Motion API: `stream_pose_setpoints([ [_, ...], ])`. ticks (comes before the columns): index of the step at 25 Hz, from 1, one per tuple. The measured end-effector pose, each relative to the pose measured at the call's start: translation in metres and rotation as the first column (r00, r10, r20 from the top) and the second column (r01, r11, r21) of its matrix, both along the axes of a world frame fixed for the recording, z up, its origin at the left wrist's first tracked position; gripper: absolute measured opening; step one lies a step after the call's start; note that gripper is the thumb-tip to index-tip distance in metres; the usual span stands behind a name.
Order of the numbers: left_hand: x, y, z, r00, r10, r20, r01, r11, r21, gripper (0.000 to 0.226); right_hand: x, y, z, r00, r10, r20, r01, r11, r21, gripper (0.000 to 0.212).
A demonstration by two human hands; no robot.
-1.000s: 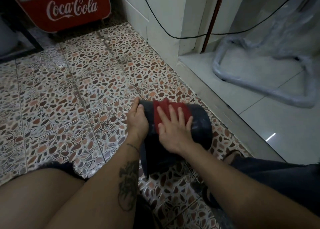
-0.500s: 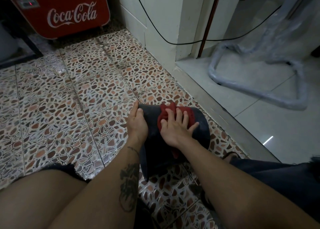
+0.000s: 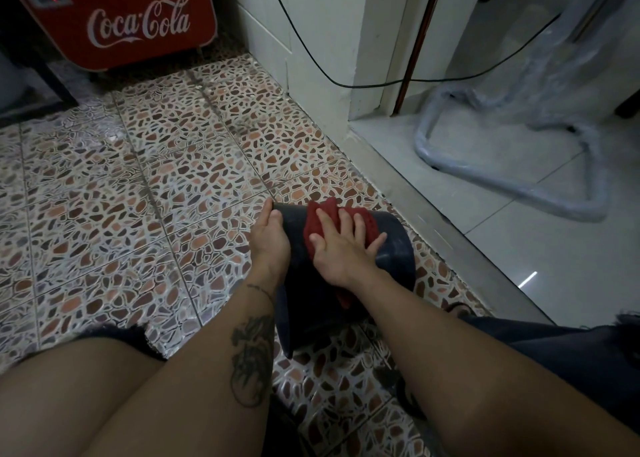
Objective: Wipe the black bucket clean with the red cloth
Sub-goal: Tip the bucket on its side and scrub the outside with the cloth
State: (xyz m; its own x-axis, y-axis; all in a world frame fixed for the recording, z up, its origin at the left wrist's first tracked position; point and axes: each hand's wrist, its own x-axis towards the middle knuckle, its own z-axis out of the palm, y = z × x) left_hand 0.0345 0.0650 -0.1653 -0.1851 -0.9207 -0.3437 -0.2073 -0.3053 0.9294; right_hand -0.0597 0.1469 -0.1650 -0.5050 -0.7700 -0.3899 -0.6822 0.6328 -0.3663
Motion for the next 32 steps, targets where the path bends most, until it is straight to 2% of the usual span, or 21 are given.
stream_pose_setpoints([
  [6, -0.001, 0.008, -0.008, 0.998, 0.034, -0.046, -0.034, 0.999, 0.009, 0.047, -0.047, 0.023, -0.011, 0.972, -0.237, 0.000, 0.235, 0.966, 0.107, 0.059],
  [8, -0.004, 0.010, -0.008, 0.998, 0.047, -0.047, -0.046, 0.999, 0.007, 0.046, -0.037, 0.027, -0.011, 0.980, -0.199, 0.029, 0.196, 0.977, 0.088, 0.060],
  [10, -0.006, 0.008, -0.007, 0.998, 0.054, -0.034, -0.054, 0.999, 0.008, 0.045, -0.013, 0.031, -0.011, 1.000, -0.023, 0.009, 0.023, 1.000, 0.007, 0.063],
  [12, -0.007, 0.007, -0.006, 0.999, 0.047, 0.001, -0.047, 0.999, -0.027, 0.045, 0.010, 0.043, -0.012, 0.986, 0.163, -0.042, -0.166, 0.982, -0.095, 0.068],
  [14, -0.009, 0.012, -0.005, 0.996, 0.039, 0.075, -0.029, 0.992, -0.120, 0.047, 0.012, 0.051, -0.016, 0.968, 0.241, -0.073, -0.250, 0.957, -0.150, 0.071],
  [16, -0.013, 0.019, -0.005, 0.982, 0.048, 0.181, -0.005, 0.972, -0.233, 0.048, -0.007, 0.048, -0.019, 0.970, 0.228, -0.083, -0.239, 0.959, -0.153, 0.069],
  [18, -0.017, 0.022, -0.004, 0.964, 0.054, 0.260, 0.026, 0.956, -0.292, 0.049, -0.033, 0.037, -0.022, 0.989, 0.131, -0.069, -0.138, 0.985, -0.099, 0.065],
  [21, -0.019, 0.020, -0.005, 0.943, 0.049, 0.328, 0.055, 0.952, -0.301, 0.050, -0.068, 0.007, -0.016, 0.997, -0.069, 0.021, 0.068, 0.997, 0.042, 0.061],
  [23, -0.020, 0.016, -0.007, 0.939, 0.061, 0.338, 0.043, 0.956, -0.291, 0.050, -0.066, -0.010, -0.010, 0.989, -0.138, 0.045, 0.135, 0.988, 0.078, 0.060],
  [25, -0.020, 0.012, -0.008, 0.934, 0.074, 0.349, 0.031, 0.958, -0.286, 0.050, -0.038, -0.009, -0.009, 0.995, -0.096, 0.032, 0.095, 0.995, 0.016, 0.059],
  [27, -0.019, 0.012, -0.009, 0.932, 0.080, 0.354, 0.029, 0.955, -0.294, 0.050, -0.002, 0.014, -0.015, 0.999, 0.044, -0.021, -0.047, 0.988, -0.146, 0.059],
  [29, -0.017, 0.010, -0.010, 0.922, 0.073, 0.380, 0.051, 0.951, -0.306, 0.050, 0.006, 0.036, -0.023, 0.988, 0.133, -0.073, -0.147, 0.961, -0.233, 0.059],
  [30, -0.016, 0.009, -0.009, 0.913, 0.056, 0.403, 0.077, 0.949, -0.307, 0.050, -0.004, 0.038, -0.025, 0.988, 0.133, -0.083, -0.149, 0.960, -0.237, 0.059],
  [32, -0.014, 0.007, -0.005, 0.895, 0.012, 0.446, 0.142, 0.940, -0.309, 0.051, -0.028, 0.037, -0.027, 0.996, 0.032, -0.081, -0.046, 0.983, -0.178, 0.057],
])
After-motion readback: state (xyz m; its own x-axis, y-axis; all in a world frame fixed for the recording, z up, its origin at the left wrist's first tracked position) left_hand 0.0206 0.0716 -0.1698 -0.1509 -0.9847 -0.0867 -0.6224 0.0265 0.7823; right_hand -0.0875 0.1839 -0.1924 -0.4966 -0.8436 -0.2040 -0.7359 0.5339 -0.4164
